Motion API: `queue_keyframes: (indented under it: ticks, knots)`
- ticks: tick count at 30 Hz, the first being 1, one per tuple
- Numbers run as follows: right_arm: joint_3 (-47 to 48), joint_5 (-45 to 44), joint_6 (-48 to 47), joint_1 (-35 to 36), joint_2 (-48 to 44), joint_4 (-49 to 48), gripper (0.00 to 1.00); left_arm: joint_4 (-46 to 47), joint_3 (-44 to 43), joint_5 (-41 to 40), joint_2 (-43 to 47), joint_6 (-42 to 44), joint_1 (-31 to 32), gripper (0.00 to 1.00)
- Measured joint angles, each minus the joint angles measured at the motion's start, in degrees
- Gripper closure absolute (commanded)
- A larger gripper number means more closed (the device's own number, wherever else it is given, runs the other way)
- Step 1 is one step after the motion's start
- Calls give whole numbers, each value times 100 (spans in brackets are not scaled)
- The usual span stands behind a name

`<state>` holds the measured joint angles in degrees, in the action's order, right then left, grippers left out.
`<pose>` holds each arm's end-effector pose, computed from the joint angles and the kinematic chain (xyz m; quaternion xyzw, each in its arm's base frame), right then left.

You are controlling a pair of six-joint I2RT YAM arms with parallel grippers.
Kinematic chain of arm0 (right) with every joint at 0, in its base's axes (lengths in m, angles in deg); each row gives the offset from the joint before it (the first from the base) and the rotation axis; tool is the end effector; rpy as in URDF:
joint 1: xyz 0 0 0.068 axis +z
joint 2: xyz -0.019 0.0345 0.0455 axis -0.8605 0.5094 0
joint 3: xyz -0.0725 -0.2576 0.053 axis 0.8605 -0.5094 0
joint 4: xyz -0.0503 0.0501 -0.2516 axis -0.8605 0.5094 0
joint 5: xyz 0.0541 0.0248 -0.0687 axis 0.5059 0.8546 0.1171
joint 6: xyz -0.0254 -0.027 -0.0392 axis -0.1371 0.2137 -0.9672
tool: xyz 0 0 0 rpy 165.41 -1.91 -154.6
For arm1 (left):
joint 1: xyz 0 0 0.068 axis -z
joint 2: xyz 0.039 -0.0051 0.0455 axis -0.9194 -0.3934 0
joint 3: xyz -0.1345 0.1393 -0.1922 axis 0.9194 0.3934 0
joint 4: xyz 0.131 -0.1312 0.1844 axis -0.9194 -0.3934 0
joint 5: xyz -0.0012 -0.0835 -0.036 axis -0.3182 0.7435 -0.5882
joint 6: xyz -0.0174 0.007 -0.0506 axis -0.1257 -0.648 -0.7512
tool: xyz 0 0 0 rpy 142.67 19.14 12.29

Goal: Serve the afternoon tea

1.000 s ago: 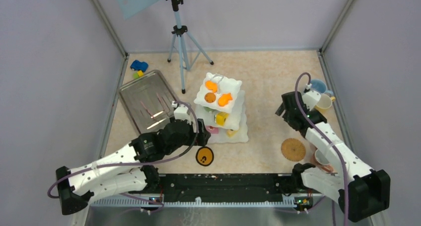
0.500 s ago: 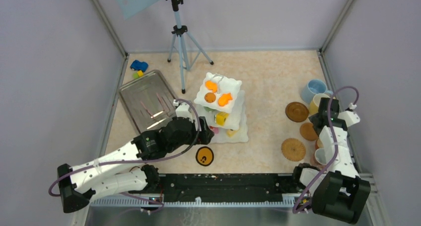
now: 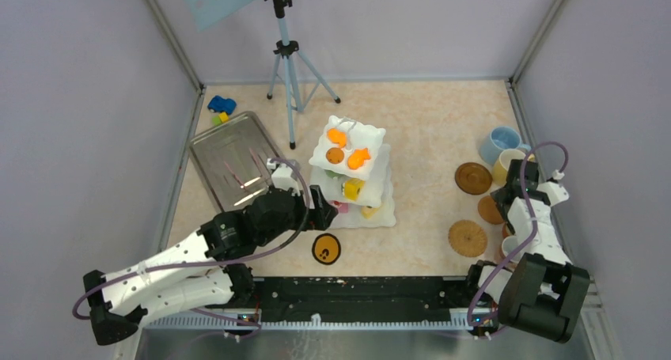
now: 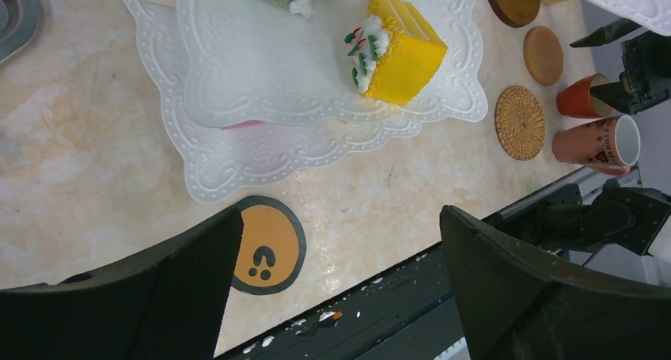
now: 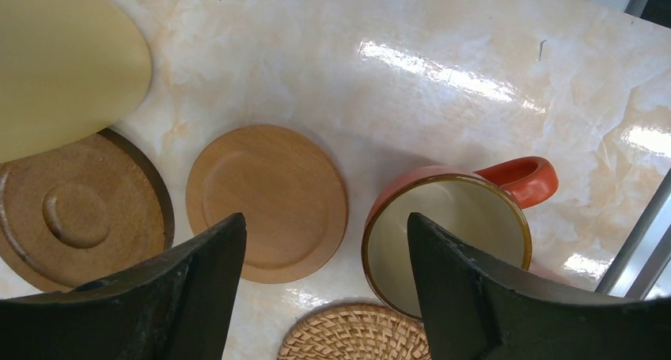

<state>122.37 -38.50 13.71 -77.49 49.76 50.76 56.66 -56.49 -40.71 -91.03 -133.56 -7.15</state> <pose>0.1754 -0.0734 0.1934 0.5658 0.7593 -0.1419 0.2884 0.0952 -0.1401 0.2954 0.0206 0.8655 -0.2962 0.4033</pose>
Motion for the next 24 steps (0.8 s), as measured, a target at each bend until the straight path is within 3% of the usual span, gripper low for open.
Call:
queue_keyframes:
  ticks: [5, 13, 24]
  knots:
    - [-9, -50, 55, -52, 149, -153, 45, -20, 7, -48, 223, 146, -2, 1]
    - [-271, -225, 59, -55, 144, -363, 50, 92, 24, -149, 461, 741, -2, 1]
    - [-361, -564, -162, -57, -214, -323, 100, 295, 46, -251, 675, 1744, -2, 1]
